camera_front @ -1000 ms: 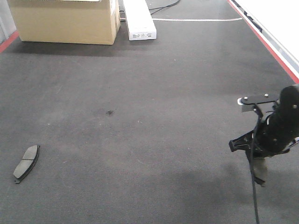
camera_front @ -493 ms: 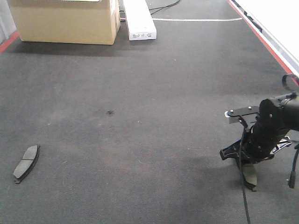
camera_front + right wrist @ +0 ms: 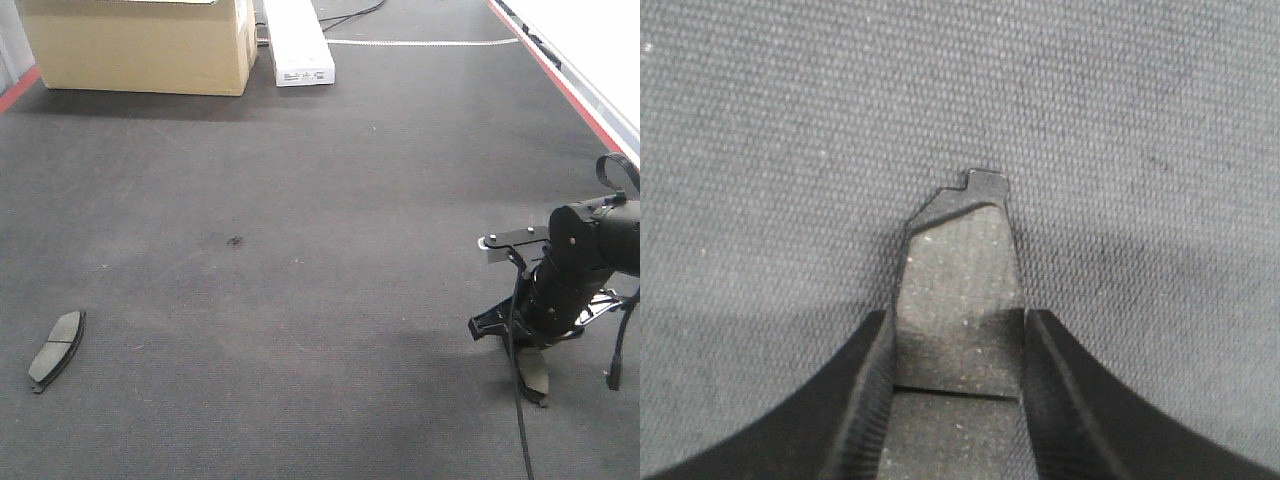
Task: Move and align brake pads A on conveyor
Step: 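Lower the right gripper to the belt and release its brake pad, then raise the open right gripper away from the placed pad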
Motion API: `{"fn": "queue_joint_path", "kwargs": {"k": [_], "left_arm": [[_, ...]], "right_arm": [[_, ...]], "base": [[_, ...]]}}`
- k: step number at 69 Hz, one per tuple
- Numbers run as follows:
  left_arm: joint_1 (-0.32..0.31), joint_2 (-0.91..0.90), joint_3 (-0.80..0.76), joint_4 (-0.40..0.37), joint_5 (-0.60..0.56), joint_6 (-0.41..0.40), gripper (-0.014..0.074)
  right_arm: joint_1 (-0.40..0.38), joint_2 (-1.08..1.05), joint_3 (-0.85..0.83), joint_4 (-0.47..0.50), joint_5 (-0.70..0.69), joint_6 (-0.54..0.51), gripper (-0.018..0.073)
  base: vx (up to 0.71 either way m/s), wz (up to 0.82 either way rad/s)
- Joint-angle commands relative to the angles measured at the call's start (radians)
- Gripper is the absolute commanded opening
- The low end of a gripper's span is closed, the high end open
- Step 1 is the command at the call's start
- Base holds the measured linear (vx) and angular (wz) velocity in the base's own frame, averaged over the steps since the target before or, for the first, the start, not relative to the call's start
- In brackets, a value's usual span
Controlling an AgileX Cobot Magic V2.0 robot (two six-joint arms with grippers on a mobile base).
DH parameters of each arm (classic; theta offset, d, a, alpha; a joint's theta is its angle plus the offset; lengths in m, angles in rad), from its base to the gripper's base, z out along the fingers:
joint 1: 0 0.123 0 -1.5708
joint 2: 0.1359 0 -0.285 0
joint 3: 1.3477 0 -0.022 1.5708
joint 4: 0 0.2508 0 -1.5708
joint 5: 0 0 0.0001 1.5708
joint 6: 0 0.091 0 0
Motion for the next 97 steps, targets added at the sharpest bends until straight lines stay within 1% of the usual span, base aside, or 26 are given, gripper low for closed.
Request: {"fn": "queue_joint_path", "kwargs": {"k": [1,5,6,7,16,22,27,38,47,53,59,69,72,77,83,97], "left_arm": [[-0.001,0.011,-0.025,0.005,-0.062,-0.001,0.0541],[-0.001,0.011,-0.025,0.005,-0.062,-0.001,0.0541],[-0.001,0.011,-0.025,0.005,-0.062,-0.001,0.0541],[-0.001,0.011,-0.025,0.005,-0.062,-0.001,0.0541],[-0.001,0.011,-0.025,0.005,-0.062,-0.001,0.0541],[-0.001,0.011,-0.025,0.005,-0.062,-0.001,0.0541],[-0.001,0.011,-0.025,0.005,-0.062,-0.001,0.0541],[-0.001,0.011,-0.025,0.005,-0.062,-0.001,0.0541],[-0.001,0.011,-0.025,0.005,-0.062,-0.001,0.0541],[-0.001,0.011,-0.025,0.005,-0.062,-0.001,0.0541],[-0.001,0.011,-0.025,0.005,-0.062,-0.001,0.0541],[-0.001,0.011,-0.025,0.005,-0.062,-0.001,0.0541],[-0.001,0.011,-0.025,0.005,-0.062,-0.001,0.0541],[-0.001,0.011,-0.025,0.005,-0.062,-0.001,0.0541],[-0.001,0.011,-0.025,0.005,-0.062,-0.001,0.0541],[-0.001,0.011,-0.025,0.005,-0.062,-0.001,0.0541]], "right_arm": [[-0.007,-0.035,-0.04,-0.011,-0.026,-0.009,0.0172],[-0.007,-0.035,-0.041,-0.013,-0.023,-0.009,0.0264],[-0.007,-0.035,-0.041,-0.013,-0.023,-0.009,0.0275],[-0.007,-0.035,-0.041,-0.014,-0.022,-0.009,0.0309],[-0.007,-0.038,-0.041,-0.014,-0.018,-0.009,0.0524],[-0.007,-0.054,-0.04,-0.014,-0.011,-0.004,0.0625],[-0.007,-0.086,-0.039,-0.013,0.002,0.008,0.0676],[-0.007,-0.208,-0.039,-0.013,0.002,0.01,0.068],[-0.007,-0.342,-0.029,-0.01,-0.013,0.011,0.0653],[-0.008,-0.454,0.005,-0.01,-0.052,0.011,0.0629],[-0.034,-0.558,0.073,0.006,-0.107,0.011,0.0604],[-0.111,-0.74,0.221,0.061,-0.202,0.005,0.0575],[-0.122,-0.794,0.265,0.07,-0.225,0.002,0.0575],[-0.128,-0.894,0.338,0.072,-0.276,-0.009,0.0575],[-0.127,-0.996,0.404,0.077,-0.305,-0.009,0.0575],[-0.127,-1.194,0.507,0.082,-0.283,-0.009,0.0575]], "base": [[0.0,0.0],[0.0,0.0],[0.0,0.0],[0.0,0.0],[0.0,0.0],[0.0,0.0],[0.0,0.0],[0.0,0.0],[0.0,0.0],[0.0,0.0],[0.0,0.0],[0.0,0.0],[0.0,0.0],[0.0,0.0],[0.0,0.0],[0.0,0.0]]}}
